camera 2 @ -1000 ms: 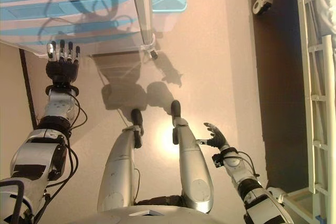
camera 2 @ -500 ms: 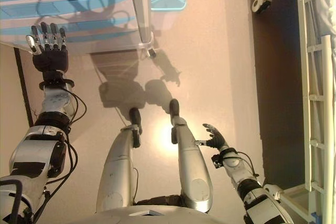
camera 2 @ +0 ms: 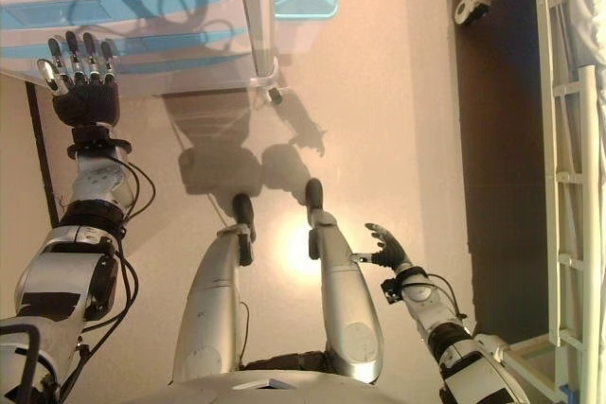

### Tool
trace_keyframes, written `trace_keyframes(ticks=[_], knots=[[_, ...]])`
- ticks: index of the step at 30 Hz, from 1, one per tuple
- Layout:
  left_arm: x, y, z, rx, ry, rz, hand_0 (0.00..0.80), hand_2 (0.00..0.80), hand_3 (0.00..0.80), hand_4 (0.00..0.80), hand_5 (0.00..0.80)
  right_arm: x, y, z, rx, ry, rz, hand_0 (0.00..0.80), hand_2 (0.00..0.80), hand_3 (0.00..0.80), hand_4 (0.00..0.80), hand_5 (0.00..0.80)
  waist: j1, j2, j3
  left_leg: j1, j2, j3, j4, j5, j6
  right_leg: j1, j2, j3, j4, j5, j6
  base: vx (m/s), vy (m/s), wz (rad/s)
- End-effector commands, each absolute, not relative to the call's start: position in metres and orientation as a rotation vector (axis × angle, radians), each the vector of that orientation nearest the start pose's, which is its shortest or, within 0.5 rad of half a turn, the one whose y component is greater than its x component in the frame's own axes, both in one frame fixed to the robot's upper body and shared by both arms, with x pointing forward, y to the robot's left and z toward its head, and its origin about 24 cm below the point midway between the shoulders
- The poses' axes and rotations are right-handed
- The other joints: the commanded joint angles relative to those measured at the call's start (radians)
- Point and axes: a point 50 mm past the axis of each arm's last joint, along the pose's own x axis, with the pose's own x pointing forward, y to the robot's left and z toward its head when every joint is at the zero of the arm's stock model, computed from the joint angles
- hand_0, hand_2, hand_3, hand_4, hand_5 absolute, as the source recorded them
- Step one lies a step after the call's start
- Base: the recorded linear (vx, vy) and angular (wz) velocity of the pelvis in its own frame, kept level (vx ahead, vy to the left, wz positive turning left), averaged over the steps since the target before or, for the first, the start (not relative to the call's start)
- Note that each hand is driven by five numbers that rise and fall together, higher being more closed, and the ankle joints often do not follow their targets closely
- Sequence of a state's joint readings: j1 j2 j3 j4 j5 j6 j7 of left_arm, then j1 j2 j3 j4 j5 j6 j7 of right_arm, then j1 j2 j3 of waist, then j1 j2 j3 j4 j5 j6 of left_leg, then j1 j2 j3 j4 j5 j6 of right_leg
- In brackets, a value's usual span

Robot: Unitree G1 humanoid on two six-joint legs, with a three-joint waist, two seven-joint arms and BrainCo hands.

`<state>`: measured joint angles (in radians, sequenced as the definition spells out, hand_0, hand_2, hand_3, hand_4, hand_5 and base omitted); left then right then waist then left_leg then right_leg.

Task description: Open the drawer and pick up the medicine

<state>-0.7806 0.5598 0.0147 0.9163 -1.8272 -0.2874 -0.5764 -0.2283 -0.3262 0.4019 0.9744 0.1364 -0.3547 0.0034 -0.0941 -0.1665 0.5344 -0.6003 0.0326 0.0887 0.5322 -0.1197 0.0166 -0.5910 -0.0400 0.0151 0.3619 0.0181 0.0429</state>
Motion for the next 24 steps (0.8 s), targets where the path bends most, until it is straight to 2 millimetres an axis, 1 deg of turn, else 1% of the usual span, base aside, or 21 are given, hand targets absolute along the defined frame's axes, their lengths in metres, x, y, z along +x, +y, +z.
trace_keyframes(ticks=[1,5,6,8,13,17,18,19,20,21,24], knots=[[0.347,0.299,0.277,-0.932,-1.081,-0.404,0.0,0.0,0.0,0.0,0.0,0.213,-0.203,-0.09,-0.382,0.486,0.241,0.0,0.0,0.0,0.0,0.0,0.005,0.021,-0.015,0.046,-0.067,0.054,0.008,-0.116,0.039,0.052,0.014,0.001,-0.058,0.015,0.01,0.0,0.0,0.0],[0.339,0.286,0.305,-0.866,-1.15,-0.506,0.0,0.0,0.0,0.0,0.0,0.208,-0.204,-0.092,-0.394,0.499,0.247,0.0,0.0,0.0,0.0,0.0,0.007,0.025,-0.015,0.064,-0.07,0.052,-0.005,-0.114,0.04,0.066,0.012,0.002,-0.064,0.015,0.011,0.0,0.0,0.0],[0.338,0.283,0.309,-0.858,-1.157,-0.519,0.0,0.0,0.0,0.0,0.0,0.208,-0.204,-0.093,-0.396,0.501,0.248,0.0,0.0,0.0,0.0,0.0,0.009,0.026,-0.015,0.068,-0.071,0.052,-0.007,-0.113,0.041,0.069,0.011,0.001,-0.066,0.015,0.011,0.0,0.0,0.0],[0.332,0.275,0.323,-0.829,-1.193,-0.569,0.0,0.0,0.0,0.0,0.0,0.206,-0.206,-0.093,-0.404,0.505,0.251,0.0,0.0,0.0,0.0,0.0,0.013,0.031,-0.015,0.078,-0.074,0.049,-0.014,-0.113,0.042,0.079,0.008,0.0,-0.069,0.013,0.011,0.0,0.0,0.0],[0.323,0.261,0.341,-0.802,-1.226,-0.628,0.0,0.0,0.0,0.0,0.0,0.206,-0.207,-0.094,-0.405,0.51,0.253,0.0,0.0,0.0,0.0,0.0,0.024,0.04,-0.024,0.103,-0.081,0.043,-0.029,-0.108,0.042,0.107,0.0,-0.005,-0.076,0.005,0.012,0.009,-0.002,0.02],[0.321,0.257,0.346,-0.797,-1.22,-0.637,0.0,0.0,0.0,0.0,0.0,0.204,-0.206,-0.095,-0.404,0.518,0.262,0.0,0.0,0.0,0.0,0.0,0.03,0.042,-0.036,0.124,-0.084,0.041,-0.042,-0.103,0.041,0.133,-0.003,-0.006,-0.087,0.0,0.013,0.02,-0.009,0.06],[0.321,0.256,0.347,-0.798,-1.221,-0.649,0.125,0.125,0.125,0.125,0.125,0.204,-0.205,-0.096,-0.405,0.519,0.263,0.0,0.0,0.0,0.0,0.0,0.031,0.043,-0.039,0.13,-0.085,0.04,-0.045,-0.102,0.041,0.14,-0.004,-0.007,-0.091,-0.001,0.013,0.0,0.0,0.0],[0.32,0.255,0.348,-0.797,-1.225,-0.661,0.533,0.533,0.533,0.533,0.533,0.204,-0.206,-0.096,-0.406,0.52,0.264,0.0,0.0,0.0,0.0,0.0,0.032,0.043,-0.04,0.133,-0.087,0.039,-0.046,-0.101,0.041,0.146,-0.005,-0.007,-0.092,-0.002,0.012,0.0,0.0,0.0],[0.32,0.254,0.348,-0.795,-1.228,-0.669,0.759,0.759,0.759,0.759,0.759,0.204,-0.205,-0.096,-0.408,0.522,0.267,0.0,0.0,0.0,0.0,0.0,0.034,0.044,-0.042,0.137,-0.088,0.036,-0.047,-0.1,0.04,0.151,-0.006,-0.007,-0.094,-0.003,0.011,0.0,0.0,0.0],[0.319,0.252,0.348,-0.786,-1.233,-0.684,0.8,0.8,0.8,0.8,0.8,0.203,-0.205,-0.097,-0.415,0.524,0.273,0.0,0.0,0.0,0.0,0.0,0.037,0.045,-0.045,0.144,-0.089,0.032,-0.052,-0.099,0.039,0.16,-0.007,-0.008,-0.096,-0.005,0.01,0.0,0.0,0.0],[0.319,0.248,0.344,-0.797,-1.227,-0.713,0.8,0.8,0.8,0.8,0.8,0.203,-0.203,-0.097,-0.432,0.524,0.285,0.0,0.0,0.0,0.0,0.0,0.046,0.049,-0.052,0.157,-0.093,0.022,-0.065,-0.091,0.036,0.176,-0.01,-0.01,-0.094,-0.017,0.007,-0.031,-0.003,-0.03]])
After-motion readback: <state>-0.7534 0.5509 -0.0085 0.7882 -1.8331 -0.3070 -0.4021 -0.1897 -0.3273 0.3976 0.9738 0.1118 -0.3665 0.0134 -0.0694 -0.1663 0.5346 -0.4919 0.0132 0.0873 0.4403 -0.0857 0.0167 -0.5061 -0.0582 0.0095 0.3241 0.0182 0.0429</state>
